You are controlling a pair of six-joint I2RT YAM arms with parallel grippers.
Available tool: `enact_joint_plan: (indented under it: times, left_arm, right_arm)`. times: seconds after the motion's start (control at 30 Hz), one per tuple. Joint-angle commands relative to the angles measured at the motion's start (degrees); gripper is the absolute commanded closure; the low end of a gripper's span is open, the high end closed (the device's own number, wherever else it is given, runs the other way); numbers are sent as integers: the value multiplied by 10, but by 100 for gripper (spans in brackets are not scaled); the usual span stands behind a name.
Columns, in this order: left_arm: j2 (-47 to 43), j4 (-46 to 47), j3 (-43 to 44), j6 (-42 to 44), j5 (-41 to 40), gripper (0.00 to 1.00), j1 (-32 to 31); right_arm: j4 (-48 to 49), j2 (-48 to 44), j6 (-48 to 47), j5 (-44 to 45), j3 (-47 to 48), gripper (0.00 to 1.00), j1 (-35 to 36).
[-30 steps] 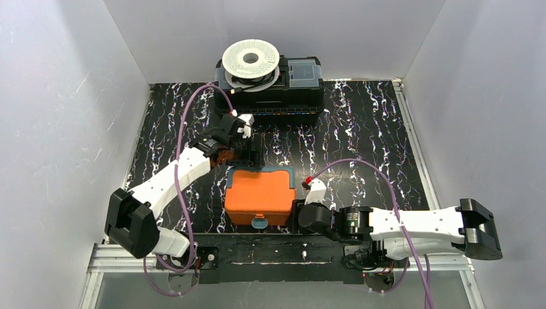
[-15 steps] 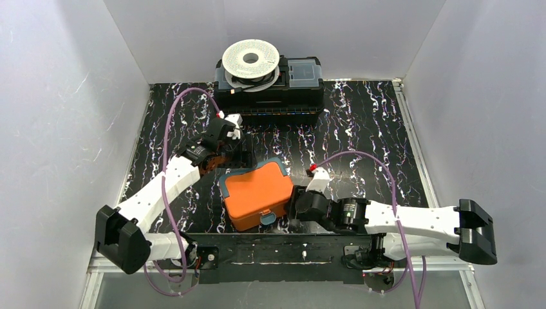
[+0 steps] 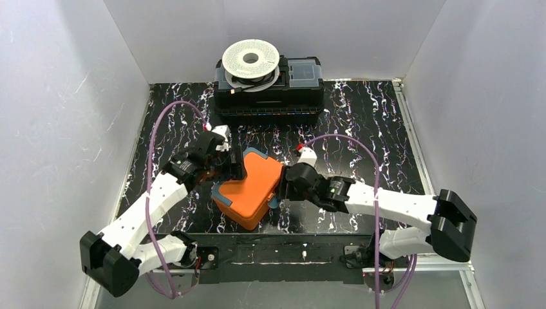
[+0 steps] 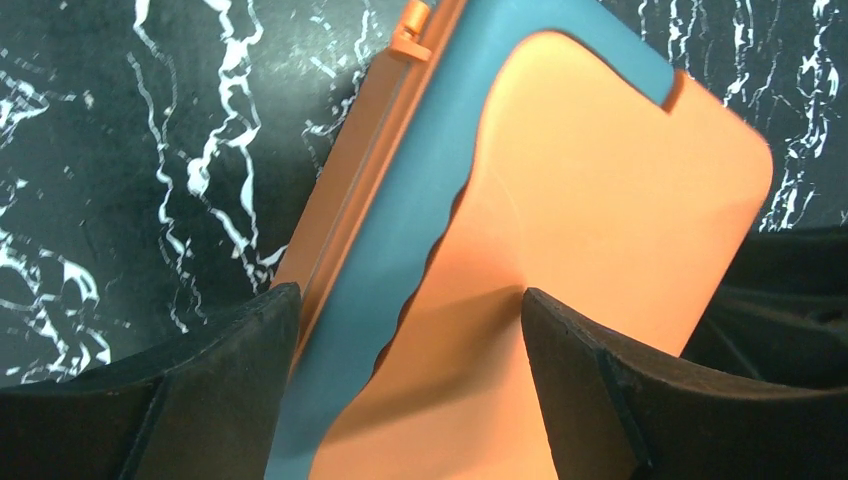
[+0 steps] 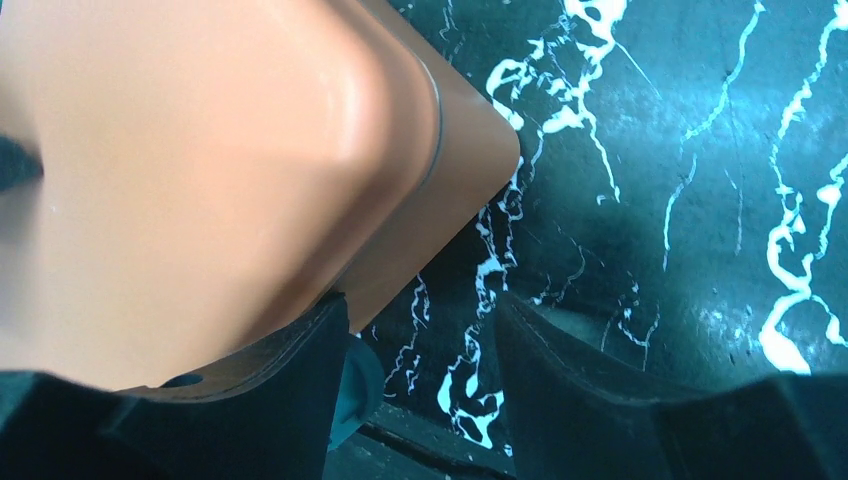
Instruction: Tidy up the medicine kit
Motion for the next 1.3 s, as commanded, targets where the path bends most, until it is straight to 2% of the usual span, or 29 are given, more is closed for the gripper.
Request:
enact_joint_plan:
  times: [0.0,0.13,0.43,0.67,0.97,1.27]
  left_arm:
    - [-49,-97,-32,-15,7,21,-4]
    - [-102,-116,-50,-30,7,21,-3]
    - [-169,-117,-78,-58,11,20,-4]
    - [-176,-94,-75,-65,57,20,-3]
    - [-187,-23,-134,-91,139,21,-3]
    - [-187,-60,-100,-60,99,21,-4]
  right_arm:
    - [84,33,-58,-80,77,37,-36]
    - [66,43,-95,-150,94,37,-81]
    - [19,-35,-160,-166,81,30,-125]
    - [41,-106,-113,-207,2,29,-129]
    - [70,-178,-72,-235,-81,27,-130]
    - [122,-181,-32,-256,-133,29,-148]
